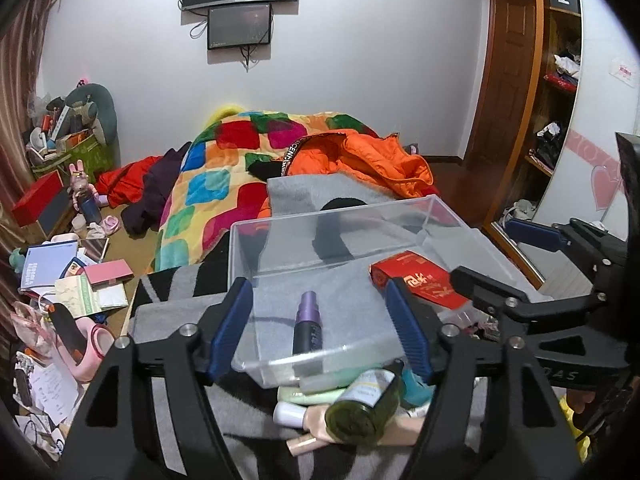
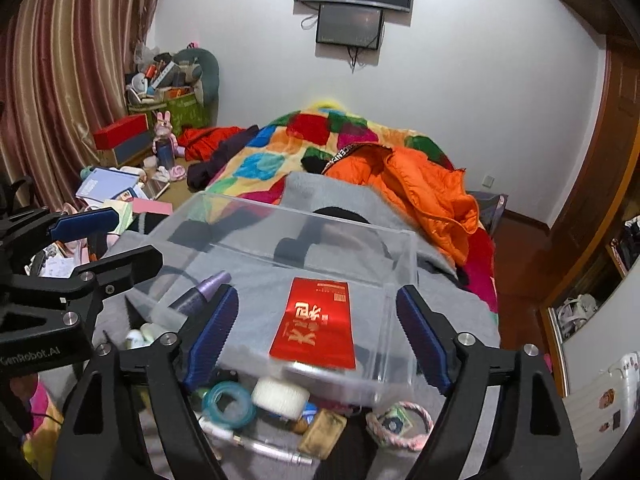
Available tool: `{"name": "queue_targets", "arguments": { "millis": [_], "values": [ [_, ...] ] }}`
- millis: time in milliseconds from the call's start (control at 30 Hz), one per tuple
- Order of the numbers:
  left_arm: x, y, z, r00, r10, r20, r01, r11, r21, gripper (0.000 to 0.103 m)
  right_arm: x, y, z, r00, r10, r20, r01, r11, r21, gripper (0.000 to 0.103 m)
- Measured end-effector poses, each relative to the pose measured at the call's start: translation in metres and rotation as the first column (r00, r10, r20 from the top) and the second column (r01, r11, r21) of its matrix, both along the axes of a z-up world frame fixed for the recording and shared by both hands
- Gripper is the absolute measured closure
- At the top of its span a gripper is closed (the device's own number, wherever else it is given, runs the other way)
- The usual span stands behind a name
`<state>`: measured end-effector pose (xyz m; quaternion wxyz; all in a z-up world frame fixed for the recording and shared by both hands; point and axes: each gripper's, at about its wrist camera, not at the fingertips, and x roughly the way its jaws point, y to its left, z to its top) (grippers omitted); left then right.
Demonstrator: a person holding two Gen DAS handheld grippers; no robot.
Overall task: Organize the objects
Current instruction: 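Lower spray bottle into clear box and open left tool while right releases packet, then grasp green glass jar with left tool while right tool grasps white tape roll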
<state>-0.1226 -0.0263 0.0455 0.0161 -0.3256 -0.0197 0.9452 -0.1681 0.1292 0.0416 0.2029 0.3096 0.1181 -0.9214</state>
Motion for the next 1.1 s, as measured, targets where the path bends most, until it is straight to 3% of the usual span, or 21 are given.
{"name": "queue_targets", "arguments": {
  "millis": [167, 333, 700, 933, 1033, 1100],
  "values": [
    [0.017, 0.002, -0.002, 1.000, -0.007, -0.008, 0.007, 1.000, -0.002, 0.026, 0.022, 0.008, 0.000, 1.000, 0.003, -0.026, -0.003, 1.000, -0.020, 0.021],
    [0.028, 0.004, -0.015, 1.000, -0.019, 0.020, 0.019, 1.000, 0.008, 0.026, 0.035, 0.016, -0.008, 1.000, -0.009, -0.020, 0.009, 1.000, -0.024, 0.021],
    [0.042, 0.012, -0.059, 0.993, -0.044, 0.109, 0.041, 0.999, 0.034, 0.026, 0.044, 0.046, -0.049, 0.995, -0.055, 0.082, 0.056, 0.998, -0.014, 0.021],
    [0.037, 0.013, -0.072, 0.991, -0.036, 0.126, 0.028, 0.997, 0.069, 0.026, 0.040, 0.063, -0.071, 0.984, -0.091, 0.156, 0.101, 0.994, -0.053, 0.022],
    [0.034, 0.017, -0.070, 0.993, -0.034, 0.116, 0.027, 0.998, 0.059, 0.027, 0.038, 0.063, -0.075, 0.982, -0.089, 0.167, 0.102, 0.993, -0.068, 0.026],
    [0.033, 0.018, -0.070, 0.993, -0.038, 0.109, 0.032, 0.998, 0.061, 0.036, 0.037, 0.060, -0.076, 0.982, -0.074, 0.176, 0.089, 0.993, -0.077, 0.030]
  ]
}}
